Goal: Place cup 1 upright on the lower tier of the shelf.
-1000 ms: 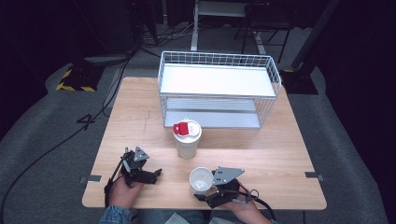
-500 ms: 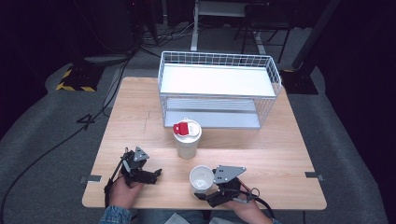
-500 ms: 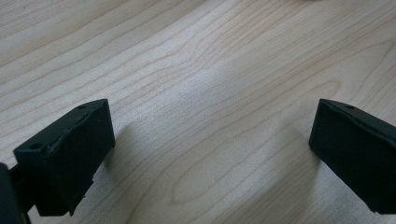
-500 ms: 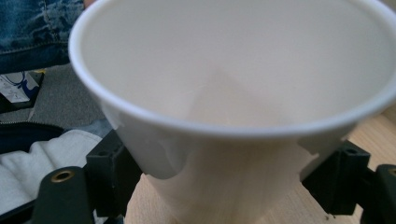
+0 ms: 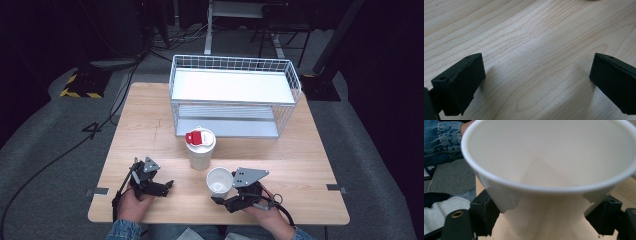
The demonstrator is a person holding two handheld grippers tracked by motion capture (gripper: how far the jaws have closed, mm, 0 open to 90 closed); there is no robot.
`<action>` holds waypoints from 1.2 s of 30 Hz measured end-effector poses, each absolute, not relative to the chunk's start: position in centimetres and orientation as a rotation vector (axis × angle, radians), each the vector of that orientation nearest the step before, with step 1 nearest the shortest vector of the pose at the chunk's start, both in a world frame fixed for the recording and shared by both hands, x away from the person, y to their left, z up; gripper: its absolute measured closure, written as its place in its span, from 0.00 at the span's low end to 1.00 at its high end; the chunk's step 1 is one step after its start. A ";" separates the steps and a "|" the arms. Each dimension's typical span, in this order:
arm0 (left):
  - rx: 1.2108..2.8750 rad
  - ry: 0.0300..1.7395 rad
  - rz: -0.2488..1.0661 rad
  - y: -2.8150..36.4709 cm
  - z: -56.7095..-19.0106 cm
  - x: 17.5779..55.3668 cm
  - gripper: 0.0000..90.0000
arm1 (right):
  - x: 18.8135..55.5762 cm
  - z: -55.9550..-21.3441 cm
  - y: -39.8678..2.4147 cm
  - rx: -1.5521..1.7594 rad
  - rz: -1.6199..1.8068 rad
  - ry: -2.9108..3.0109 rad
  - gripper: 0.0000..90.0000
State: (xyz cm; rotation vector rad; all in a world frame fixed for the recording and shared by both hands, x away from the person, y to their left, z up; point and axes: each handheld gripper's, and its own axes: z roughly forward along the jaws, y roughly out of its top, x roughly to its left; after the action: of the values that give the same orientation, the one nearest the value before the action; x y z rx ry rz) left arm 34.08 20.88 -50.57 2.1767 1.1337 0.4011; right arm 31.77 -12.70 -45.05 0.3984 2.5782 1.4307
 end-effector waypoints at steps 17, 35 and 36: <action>2.176 1.134 0.401 20.9 -50.6 34.1 0.01 | 34.6 -42.9 -14.1 0.538 1.394 2.510 0.25; 2.176 1.134 0.401 20.9 -50.6 34.1 0.01 | 39.5 -41.9 -16.6 0.696 1.336 2.426 0.25; 2.176 1.134 0.401 20.9 -50.6 34.1 0.01 | 39.9 -41.9 -16.7 0.704 1.332 2.424 0.25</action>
State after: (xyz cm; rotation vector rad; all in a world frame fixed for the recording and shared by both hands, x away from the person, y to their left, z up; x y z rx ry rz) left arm 34.09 20.87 -50.57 2.1758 1.1344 0.4009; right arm 39.88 -16.67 -41.92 0.7039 2.4237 1.3316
